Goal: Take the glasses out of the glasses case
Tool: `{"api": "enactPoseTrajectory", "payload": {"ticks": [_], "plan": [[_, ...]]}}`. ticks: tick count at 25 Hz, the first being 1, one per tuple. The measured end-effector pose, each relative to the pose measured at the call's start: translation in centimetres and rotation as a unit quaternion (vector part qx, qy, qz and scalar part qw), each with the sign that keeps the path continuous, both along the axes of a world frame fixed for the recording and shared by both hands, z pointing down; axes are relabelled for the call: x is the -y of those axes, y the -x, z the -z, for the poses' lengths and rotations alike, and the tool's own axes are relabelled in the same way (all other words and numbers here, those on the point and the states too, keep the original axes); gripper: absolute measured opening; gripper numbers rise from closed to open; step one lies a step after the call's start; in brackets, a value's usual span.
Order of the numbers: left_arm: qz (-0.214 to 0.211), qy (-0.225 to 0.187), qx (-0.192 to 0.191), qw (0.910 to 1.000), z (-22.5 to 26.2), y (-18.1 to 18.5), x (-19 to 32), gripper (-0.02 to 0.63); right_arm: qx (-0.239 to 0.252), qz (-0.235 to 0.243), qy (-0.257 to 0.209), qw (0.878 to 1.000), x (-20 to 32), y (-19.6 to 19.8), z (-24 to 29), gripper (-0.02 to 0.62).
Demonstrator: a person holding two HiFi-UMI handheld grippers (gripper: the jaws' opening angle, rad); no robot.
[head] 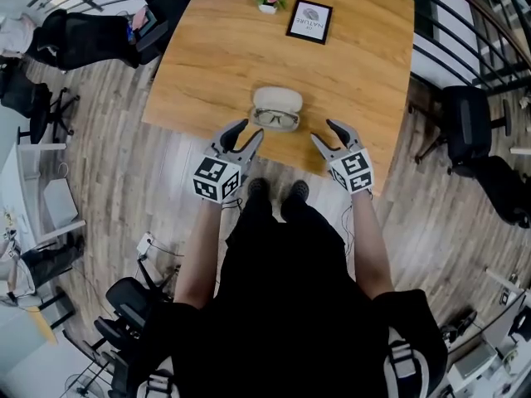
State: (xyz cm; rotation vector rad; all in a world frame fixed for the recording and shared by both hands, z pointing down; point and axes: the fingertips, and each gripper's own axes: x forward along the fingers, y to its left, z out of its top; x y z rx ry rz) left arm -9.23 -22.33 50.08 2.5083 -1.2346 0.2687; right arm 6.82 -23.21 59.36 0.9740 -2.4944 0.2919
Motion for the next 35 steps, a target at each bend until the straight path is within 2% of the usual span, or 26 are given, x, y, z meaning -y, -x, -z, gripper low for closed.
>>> {"api": "enactPoseTrajectory", "payload": {"ticks": [6, 16, 21, 27, 31, 35], "plan": [[-0.019, 0.008, -0.004, 0.9998, -1.2, 0.5, 2.1, 0.187, -0.013, -0.010, 0.004, 1.000, 1.5, 0.6, -0.6, 0.233], [-0.073, 0.034, 0.002, 0.9967, -4.4, 3.0, 7.7, 0.187, -0.022, -0.083, 0.013, 0.996, 5.3, 1.1, -1.4, 0.232], [-0.111, 0.055, 0.007, 0.9923, -6.4, 2.9, 9.0, 0.187, -0.021, -0.119, 0.028, 0.992, 5.7, 1.3, -2.9, 0.232], [-0.211, 0.075, 0.040, 0.9738, -9.8, 0.8, 8.6, 0.187, -0.020, -0.155, 0.041, 0.987, 5.5, 1.5, -4.1, 0.231], [-0.245, 0.095, 0.058, 0.9631, -12.2, -0.2, 8.4, 0.187, -0.018, -0.178, 0.053, 0.983, 5.1, 1.2, -5.2, 0.230], [-0.286, 0.107, 0.088, 0.9482, -14.4, -0.8, 8.3, 0.186, -0.026, -0.190, 0.067, 0.979, 4.8, 1.2, -6.2, 0.230]]}}
